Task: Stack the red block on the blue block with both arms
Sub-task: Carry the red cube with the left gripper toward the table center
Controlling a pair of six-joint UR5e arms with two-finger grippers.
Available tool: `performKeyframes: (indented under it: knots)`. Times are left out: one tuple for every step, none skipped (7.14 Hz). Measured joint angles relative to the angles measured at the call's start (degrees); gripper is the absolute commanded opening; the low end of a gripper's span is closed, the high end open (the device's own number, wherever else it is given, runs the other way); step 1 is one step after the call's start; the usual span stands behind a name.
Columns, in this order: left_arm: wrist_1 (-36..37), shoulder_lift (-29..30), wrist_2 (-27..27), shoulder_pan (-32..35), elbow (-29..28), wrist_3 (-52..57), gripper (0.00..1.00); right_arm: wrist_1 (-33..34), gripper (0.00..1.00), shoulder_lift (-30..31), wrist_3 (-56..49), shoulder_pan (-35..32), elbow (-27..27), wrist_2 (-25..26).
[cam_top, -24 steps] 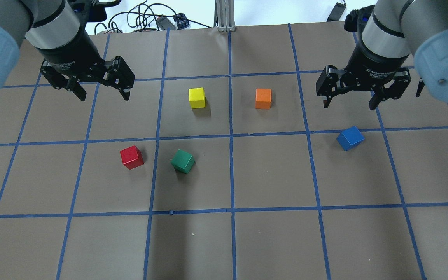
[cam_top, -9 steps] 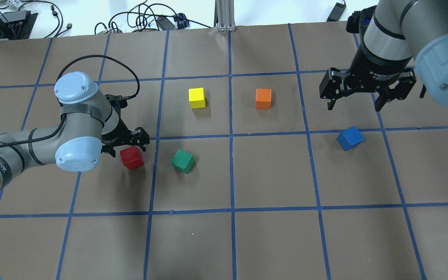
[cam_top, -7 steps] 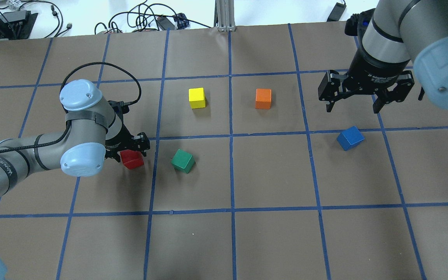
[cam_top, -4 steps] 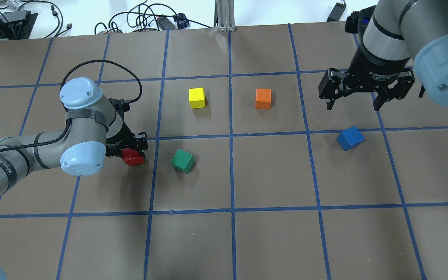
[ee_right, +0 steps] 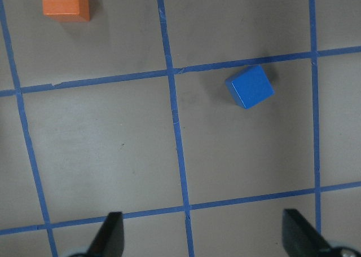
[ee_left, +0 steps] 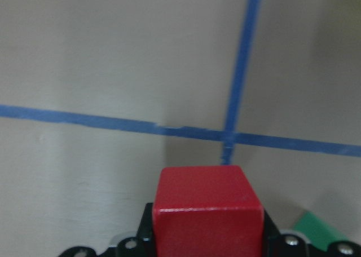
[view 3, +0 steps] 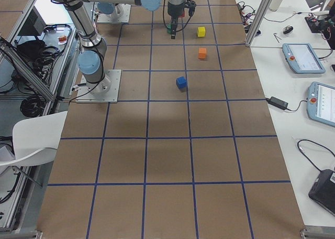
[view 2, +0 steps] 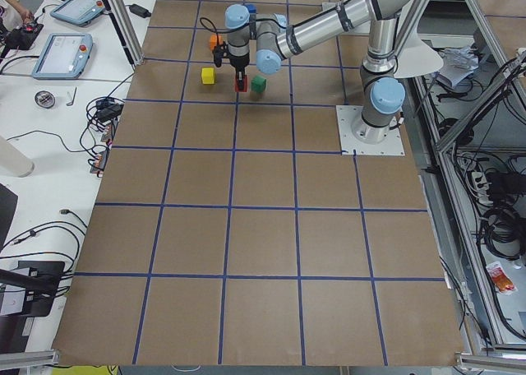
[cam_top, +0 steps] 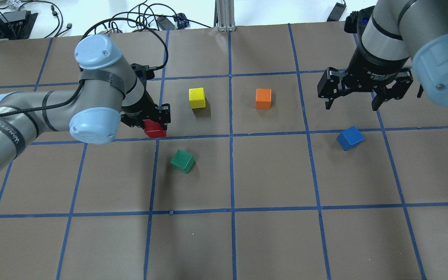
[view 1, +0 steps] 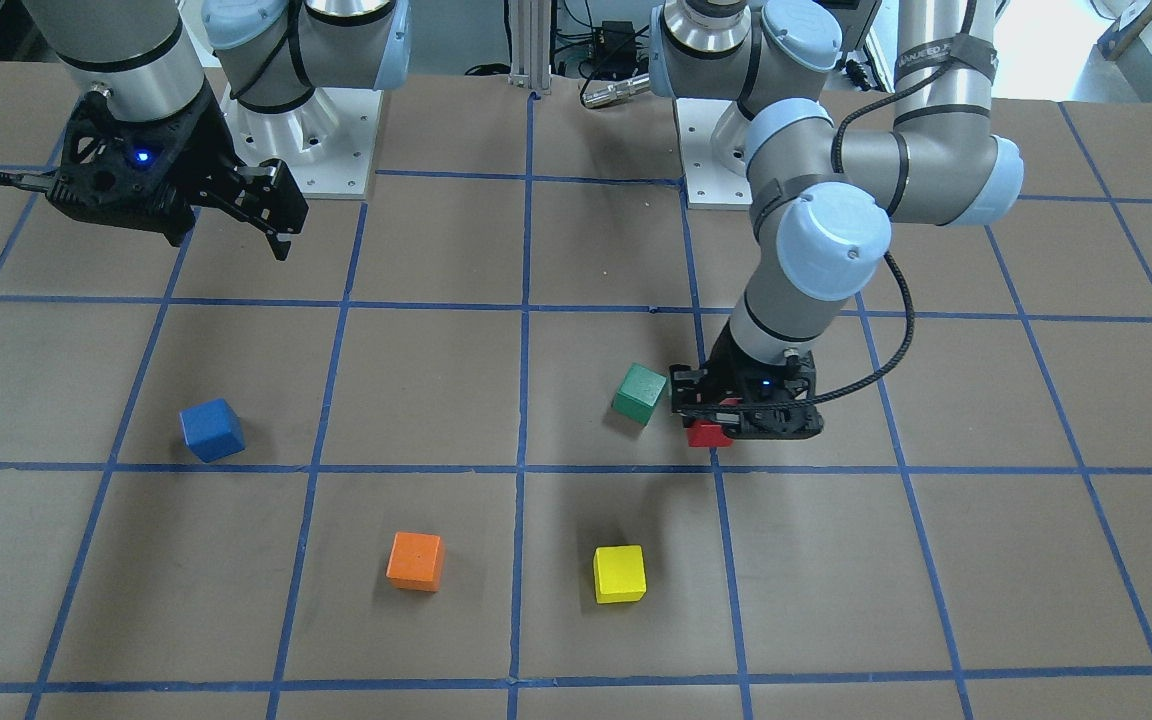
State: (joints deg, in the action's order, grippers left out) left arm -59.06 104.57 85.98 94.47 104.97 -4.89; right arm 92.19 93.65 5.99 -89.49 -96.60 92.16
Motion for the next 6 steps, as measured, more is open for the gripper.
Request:
performKeyframes:
  knots:
    - [-1.6, 1.8, -0.9, 4.9, -4.2, -3.1, 0.05, 0.0, 1.0, 0.1, 0.1, 0.0, -0.1, 0.0]
    - [-2.2, 4.0, -1.6, 9.3, -7.2, -8.5, 0.05, 0.1, 1.0, 0.1, 0.1, -0.1, -0.2, -0.1]
    - [-1.8, 6.4, -2.1, 12.9, -8.6, -13.4, 0.05, 0.4, 1.0, -0.1, 0.1, 0.0, -0.2, 0.0]
    - [-0.7, 8.7, -2.2, 15.6, -9.1, -15.6, 0.05, 0.6, 1.0, -0.2, 0.1, 0.1, -0.3, 0.1]
    - [0.6, 10.9, -1.8, 17.4, -9.3, -15.6, 0.06, 0.6, 1.0, -0.2, 0.1, 0.3, -0.3, 0.1]
    - [2.2, 12.8, -1.6, 18.1, -9.3, -14.8, 0.3, 0.6, 1.0, -0.2, 0.0, 0.4, -0.3, 0.1]
